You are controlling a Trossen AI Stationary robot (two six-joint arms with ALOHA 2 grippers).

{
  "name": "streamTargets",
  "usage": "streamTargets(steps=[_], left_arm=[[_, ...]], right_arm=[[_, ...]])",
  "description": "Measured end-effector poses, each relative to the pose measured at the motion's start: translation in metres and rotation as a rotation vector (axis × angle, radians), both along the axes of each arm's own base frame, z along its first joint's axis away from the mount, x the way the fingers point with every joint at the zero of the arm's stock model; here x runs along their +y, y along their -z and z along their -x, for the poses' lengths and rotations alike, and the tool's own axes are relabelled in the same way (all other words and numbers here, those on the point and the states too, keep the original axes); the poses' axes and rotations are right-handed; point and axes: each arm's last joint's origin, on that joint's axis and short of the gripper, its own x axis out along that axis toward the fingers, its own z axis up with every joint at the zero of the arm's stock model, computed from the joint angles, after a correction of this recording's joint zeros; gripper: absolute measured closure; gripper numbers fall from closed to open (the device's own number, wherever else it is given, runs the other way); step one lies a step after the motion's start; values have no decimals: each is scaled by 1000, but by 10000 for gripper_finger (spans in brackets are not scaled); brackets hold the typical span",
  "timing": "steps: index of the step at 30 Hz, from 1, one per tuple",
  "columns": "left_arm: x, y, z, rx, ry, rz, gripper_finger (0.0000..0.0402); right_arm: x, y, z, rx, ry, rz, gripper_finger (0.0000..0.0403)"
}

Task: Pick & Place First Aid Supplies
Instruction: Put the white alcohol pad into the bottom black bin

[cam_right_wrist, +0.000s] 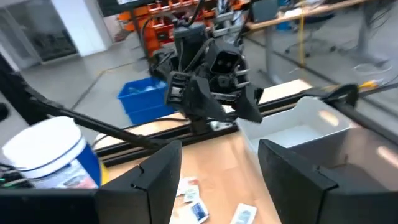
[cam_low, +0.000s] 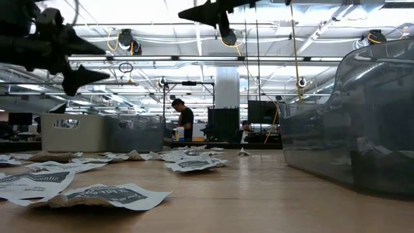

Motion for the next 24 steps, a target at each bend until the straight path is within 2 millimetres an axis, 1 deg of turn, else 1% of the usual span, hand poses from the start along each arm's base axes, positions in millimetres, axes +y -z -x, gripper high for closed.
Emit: streamTargets(steps=[3, 6, 9, 12, 16, 20, 24], left_arm=[[-2, -7, -1, 178, 18, 57, 106], [-3, -27, -7, 264, 48, 64, 118], [-2, -47, -19, 356, 50, 81, 134], [-1, -67, -36, 472, 50, 80, 154], [-1, -84, -62, 645, 76, 68, 178], [1, -94, -90, 747, 94, 87, 197], [4, -101, -115, 825, 87, 130, 200]], right_arm=[[-10, -7, 6, -14, -22, -20, 195], [-15, -19, 13, -43, -54, 39, 195], [-16, -31, 22, -71, -67, 115, 195], [-18, -48, 35, -111, -58, 148, 195], [-21, -66, 52, -168, -40, 132, 195], [-23, -86, 71, -237, -36, 110, 195], [-20, -101, 88, -294, -102, 127, 195]])
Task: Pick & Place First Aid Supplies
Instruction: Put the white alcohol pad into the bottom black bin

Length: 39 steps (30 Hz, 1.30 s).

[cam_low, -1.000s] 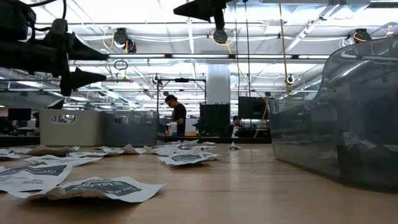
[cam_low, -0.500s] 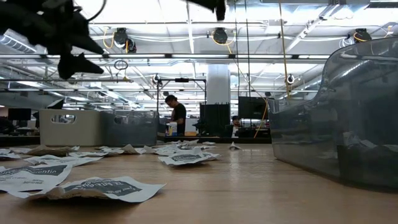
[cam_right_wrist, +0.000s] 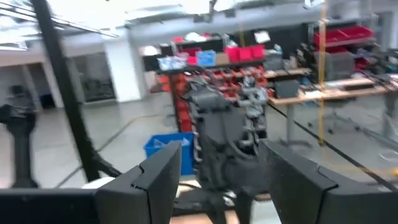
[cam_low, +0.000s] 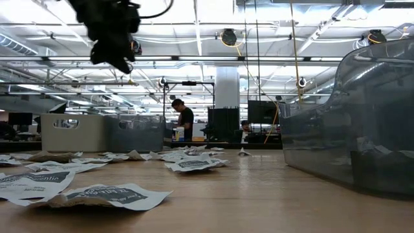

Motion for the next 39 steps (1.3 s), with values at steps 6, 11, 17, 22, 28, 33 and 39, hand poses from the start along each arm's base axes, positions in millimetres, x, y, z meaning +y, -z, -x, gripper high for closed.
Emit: streamTargets(steps=[6, 11, 17, 22, 28, 33, 39], left_arm=[[7, -14, -35, 121, -28, -7, 171], [11, -21, -61, 164, -37, -6, 147], [15, -16, -89, 188, -66, 19, 142], [13, 3, -107, 251, -70, 40, 161], [4, 34, -125, 345, -45, 49, 185], [0, 58, -139, 384, -61, 60, 188], [-3, 89, -151, 451, -125, 75, 176]], right_arm=[[3, -15, 21, -48, -60, 9, 195], [5, -23, 35, -60, -94, 22, 195], [7, -31, 47, -93, -135, 34, 195], [7, -33, 51, -99, -134, 36, 195], [8, -32, 51, -96, -154, 47, 195], [8, -32, 51, -98, -160, 48, 195], [8, -33, 51, -100, -163, 48, 195]])
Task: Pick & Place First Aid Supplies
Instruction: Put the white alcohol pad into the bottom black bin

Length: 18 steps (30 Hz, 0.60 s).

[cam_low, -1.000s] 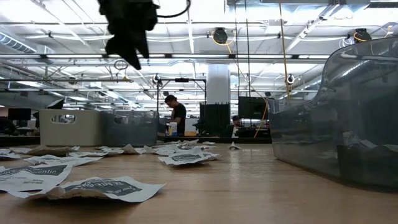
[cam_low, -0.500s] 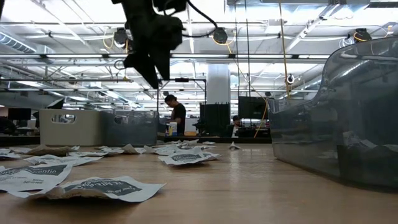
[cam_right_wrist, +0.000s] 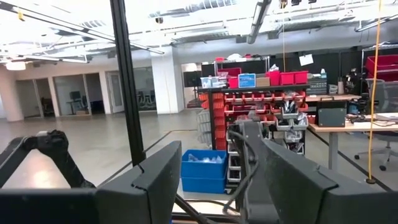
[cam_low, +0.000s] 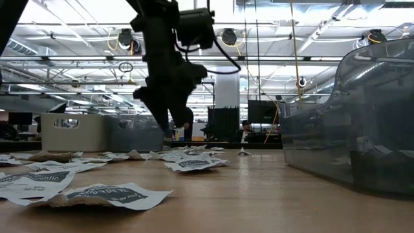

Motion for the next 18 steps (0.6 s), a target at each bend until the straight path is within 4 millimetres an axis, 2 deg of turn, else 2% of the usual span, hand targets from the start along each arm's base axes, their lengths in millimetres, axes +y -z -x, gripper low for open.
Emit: streamTargets(steps=[9, 18], left_arm=[[-5, 39, -15, 42, -30, 11, 187], [-13, 41, -16, 44, -2, -32, 220]], right_arm=[[0, 0, 0, -4, 0, 0, 195], [0, -1, 0, -16, 9, 13, 195]])
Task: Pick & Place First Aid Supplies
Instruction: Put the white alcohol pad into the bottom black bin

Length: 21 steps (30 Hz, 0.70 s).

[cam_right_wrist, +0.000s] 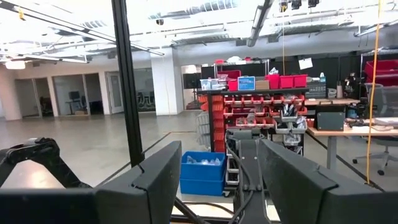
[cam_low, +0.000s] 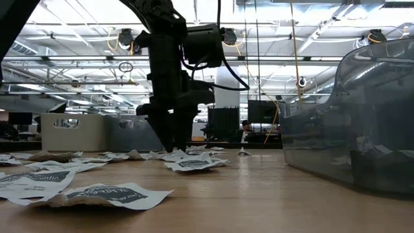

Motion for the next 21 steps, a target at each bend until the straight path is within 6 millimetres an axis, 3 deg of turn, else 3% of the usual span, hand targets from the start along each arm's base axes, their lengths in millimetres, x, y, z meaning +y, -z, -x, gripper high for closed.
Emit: streamTargets(steps=[12, 21], left_arm=[[-9, 6, 4, 17, 86, 77, 387], [-8, 6, 4, 13, 85, 89, 400]], right_arm=[[0, -3, 1, -41, 14, 44, 195], [0, -3, 1, -41, 14, 44, 195]])
